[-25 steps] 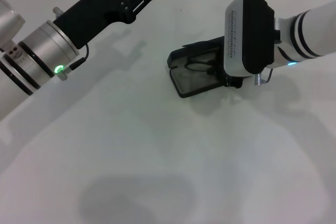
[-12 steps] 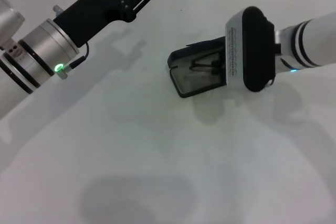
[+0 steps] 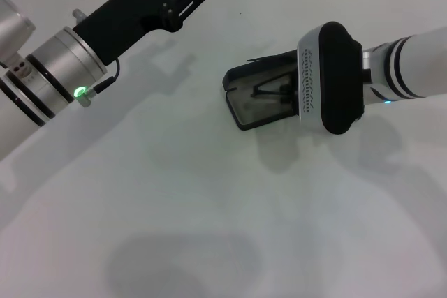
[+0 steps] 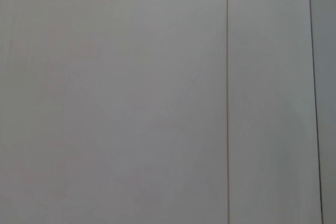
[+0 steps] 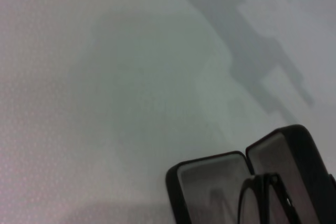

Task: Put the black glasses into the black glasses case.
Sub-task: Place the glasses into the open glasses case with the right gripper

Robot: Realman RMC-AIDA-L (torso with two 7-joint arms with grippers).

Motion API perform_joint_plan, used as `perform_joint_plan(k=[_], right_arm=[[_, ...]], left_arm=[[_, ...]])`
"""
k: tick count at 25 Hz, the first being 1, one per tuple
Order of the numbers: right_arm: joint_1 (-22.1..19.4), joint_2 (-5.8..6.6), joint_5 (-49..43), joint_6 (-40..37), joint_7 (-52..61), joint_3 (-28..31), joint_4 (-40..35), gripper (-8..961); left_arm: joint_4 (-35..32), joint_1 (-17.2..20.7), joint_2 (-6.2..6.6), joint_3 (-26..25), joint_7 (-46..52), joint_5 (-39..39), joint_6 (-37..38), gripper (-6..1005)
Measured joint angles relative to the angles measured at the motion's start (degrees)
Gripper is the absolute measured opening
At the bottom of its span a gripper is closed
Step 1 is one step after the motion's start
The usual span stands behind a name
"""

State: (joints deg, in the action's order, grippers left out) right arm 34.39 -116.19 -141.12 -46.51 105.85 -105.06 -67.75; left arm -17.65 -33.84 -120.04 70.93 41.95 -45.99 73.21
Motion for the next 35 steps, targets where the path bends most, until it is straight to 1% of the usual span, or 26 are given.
perform_joint_plan(k=[8, 11, 17, 20, 22, 31, 35], right_arm=[[-0.3, 0.00, 0.2, 1.4, 0.1, -0.2, -0.1, 117], [-0.5, 0.01, 0.3, 2.6, 0.1, -0.3, -0.1, 135], [-0.6, 0.01, 0.1, 2.0, 0.2, -0.9, -0.1, 171], [-0.9, 0.01, 0.1, 1.1, 0.2, -0.9, -0.6, 256], [-1.6, 0.02, 0.1, 0.9, 0.1, -0.9, -1.6, 312], [-6.9, 0.28, 1.1, -1.5, -0.1, -0.4, -8.5, 312], [-9.0, 0.36, 6.4, -5.1, -2.8, 1.8, -11.4, 312]], left_arm=[[0.1, 0.0, -0.02, 0.1, -0.2, -0.2, 0.0, 546], [0.1, 0.1, -0.02, 0.1, -0.2, -0.2, 0.0, 546], [0.1, 0.3, -0.02, 0.2, -0.1, -0.3, 0.0, 546], [0.1, 0.3, -0.02, 0.2, -0.1, -0.3, 0.0, 547], [0.1, 0.5, -0.01, 0.2, 0.0, -0.3, 0.0, 547], [0.2, 1.0, 0.11, 0.2, 0.1, -0.3, 0.0, 548], [0.2, 1.5, 0.15, 0.2, 0.1, -0.3, 0.0, 548]])
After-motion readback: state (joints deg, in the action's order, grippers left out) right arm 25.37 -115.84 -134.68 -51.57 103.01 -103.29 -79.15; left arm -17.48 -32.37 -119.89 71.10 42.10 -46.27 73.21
